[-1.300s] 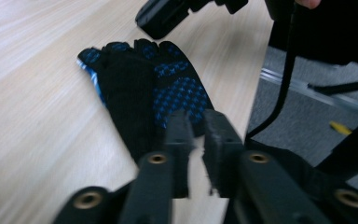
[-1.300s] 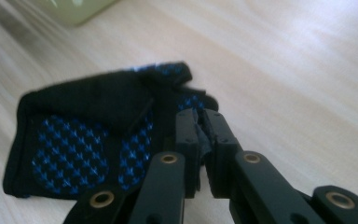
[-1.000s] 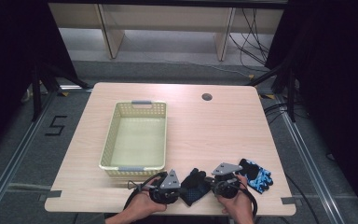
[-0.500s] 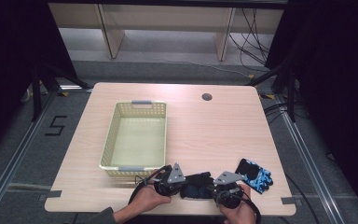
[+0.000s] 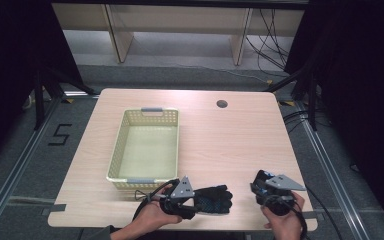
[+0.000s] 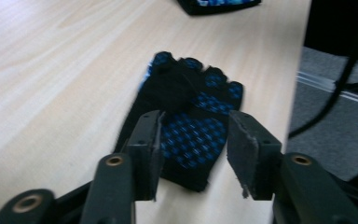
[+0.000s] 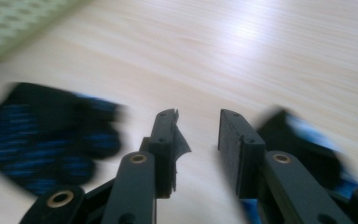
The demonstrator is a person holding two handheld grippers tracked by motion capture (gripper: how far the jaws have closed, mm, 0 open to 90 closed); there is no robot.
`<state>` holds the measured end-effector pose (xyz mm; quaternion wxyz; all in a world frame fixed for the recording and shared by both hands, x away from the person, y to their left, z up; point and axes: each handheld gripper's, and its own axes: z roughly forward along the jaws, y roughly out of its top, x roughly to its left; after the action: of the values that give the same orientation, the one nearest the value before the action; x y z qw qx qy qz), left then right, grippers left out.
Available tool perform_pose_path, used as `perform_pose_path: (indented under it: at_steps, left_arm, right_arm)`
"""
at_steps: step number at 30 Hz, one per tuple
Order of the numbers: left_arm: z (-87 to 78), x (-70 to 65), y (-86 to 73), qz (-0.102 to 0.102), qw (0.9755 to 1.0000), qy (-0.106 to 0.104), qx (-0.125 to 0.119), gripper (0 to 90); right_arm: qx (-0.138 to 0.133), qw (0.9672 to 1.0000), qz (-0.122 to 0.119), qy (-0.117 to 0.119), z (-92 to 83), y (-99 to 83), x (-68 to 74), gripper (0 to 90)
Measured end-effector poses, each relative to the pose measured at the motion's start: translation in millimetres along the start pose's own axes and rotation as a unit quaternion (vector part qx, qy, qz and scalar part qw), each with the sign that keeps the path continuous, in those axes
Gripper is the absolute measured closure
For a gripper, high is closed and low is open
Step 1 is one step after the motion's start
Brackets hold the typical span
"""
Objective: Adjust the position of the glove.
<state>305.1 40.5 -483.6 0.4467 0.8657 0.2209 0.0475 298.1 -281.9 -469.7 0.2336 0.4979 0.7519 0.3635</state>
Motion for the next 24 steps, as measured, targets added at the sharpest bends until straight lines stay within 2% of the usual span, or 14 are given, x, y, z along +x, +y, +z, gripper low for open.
perform_pose_path:
  at_steps: [4,6,8,9,10,11,12,13,14,15,21,22,23,24]
  left_arm:
    - [-11.0,-0.5,-11.0,-0.003,0.9999,-0.004,0.01,44.0]
    - [-16.7,-1.6,-18.1,-0.011,0.9998,0.0,0.016,39.5]
    - [-22.5,-0.5,-24.0,-0.015,0.9997,-0.001,0.017,39.0]
    - [-25.5,-0.4,-26.7,-0.023,0.9996,-0.001,0.018,38.5]
    - [-28.7,0.4,-28.9,-0.021,0.9996,-0.002,0.019,38.1]
    - [-31.2,0.7,-30.6,-0.02,0.9996,0.001,0.02,38.0]
    - [-35.0,1.0,-33.0,-0.018,0.9996,0.0,0.023,38.0]
    - [-37.4,-0.4,-35.2,-0.029,0.9994,-0.001,0.019,37.9]
    - [-40.2,1.1,-36.5,-0.017,0.9997,-0.002,0.019,37.7]
    - [-42.3,-0.4,-38.4,-0.031,0.9994,-0.001,0.017,37.5]
    - [-50.4,3.1,-46.8,-0.042,0.9989,0.007,0.018,36.5]
    - [-51.5,5.3,-47.8,-0.029,0.9992,0.01,0.026,36.5]
    - [-50.6,4.0,-50.0,-0.041,0.9988,0.01,0.024,36.7]
    - [-50.6,4.0,-50.0,-0.041,0.9988,0.01,0.024,36.8]
  right_arm:
    - [-0.005,0.9986,0.043,-0.029,-6.0,-6.7,-24.1,64.3]
    - [-0.008,0.9972,0.068,-0.029,-2.7,-9.8,-31.3,63.3]
    - [-0.005,0.9968,0.075,-0.026,-1.5,-10.0,-32.5,62.9]
    - [0.01,0.9928,0.116,-0.029,-1.1,-9.6,-30.2,61.9]
    - [-0.005,0.9945,0.102,-0.023,3.0,-10.4,-35.7,60.5]
    - [0.011,0.9906,0.134,-0.025,3.0,-9.8,-33.4,59.3]
    - [0.008,0.9889,0.146,-0.025,5.1,-9.6,-33.9,58.1]
    - [0.006,0.9917,0.125,-0.026,8.1,-10.1,-40.2,56.5]
    - [0.002,0.9902,0.138,-0.021,11.9,-9.9,-40.7,55.0]
    - [0.008,0.9893,0.144,-0.022,13.7,-9.5,-40.7,53.2]
    - [0.024,0.9851,0.167,-0.035,28.3,-6.9,-36.2,45.5]
    - [0.027,0.9839,0.172,-0.038,30.3,-6.3,-36.0,45.0]
    - [0.018,0.9776,0.204,-0.046,35.1,-5.3,-33.3,43.5]
    - [0.018,0.9776,0.204,-0.046,35.1,-5.3,-33.3,43.5]
